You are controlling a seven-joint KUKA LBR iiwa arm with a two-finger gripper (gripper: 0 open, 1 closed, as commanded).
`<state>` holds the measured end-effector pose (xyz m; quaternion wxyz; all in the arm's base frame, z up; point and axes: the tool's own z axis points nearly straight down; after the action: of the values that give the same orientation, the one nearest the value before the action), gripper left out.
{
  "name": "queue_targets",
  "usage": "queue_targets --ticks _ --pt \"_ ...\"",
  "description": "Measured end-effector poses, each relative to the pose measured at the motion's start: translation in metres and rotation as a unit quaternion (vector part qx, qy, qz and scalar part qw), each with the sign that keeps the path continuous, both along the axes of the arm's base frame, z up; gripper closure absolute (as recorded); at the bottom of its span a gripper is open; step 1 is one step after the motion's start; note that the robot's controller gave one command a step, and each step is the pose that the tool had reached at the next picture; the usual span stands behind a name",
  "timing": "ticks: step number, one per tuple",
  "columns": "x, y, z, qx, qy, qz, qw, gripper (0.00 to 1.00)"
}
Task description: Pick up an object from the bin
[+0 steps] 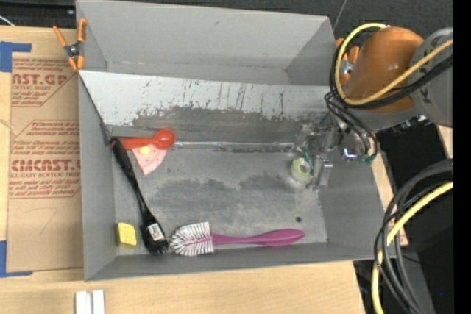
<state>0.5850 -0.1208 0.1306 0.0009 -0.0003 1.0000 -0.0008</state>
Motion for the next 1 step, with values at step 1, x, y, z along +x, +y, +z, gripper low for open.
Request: queue_targets --ticks 1 --pt "0.0 0.0 0.0 0.0 0.0 0.0 1.0 1.0"
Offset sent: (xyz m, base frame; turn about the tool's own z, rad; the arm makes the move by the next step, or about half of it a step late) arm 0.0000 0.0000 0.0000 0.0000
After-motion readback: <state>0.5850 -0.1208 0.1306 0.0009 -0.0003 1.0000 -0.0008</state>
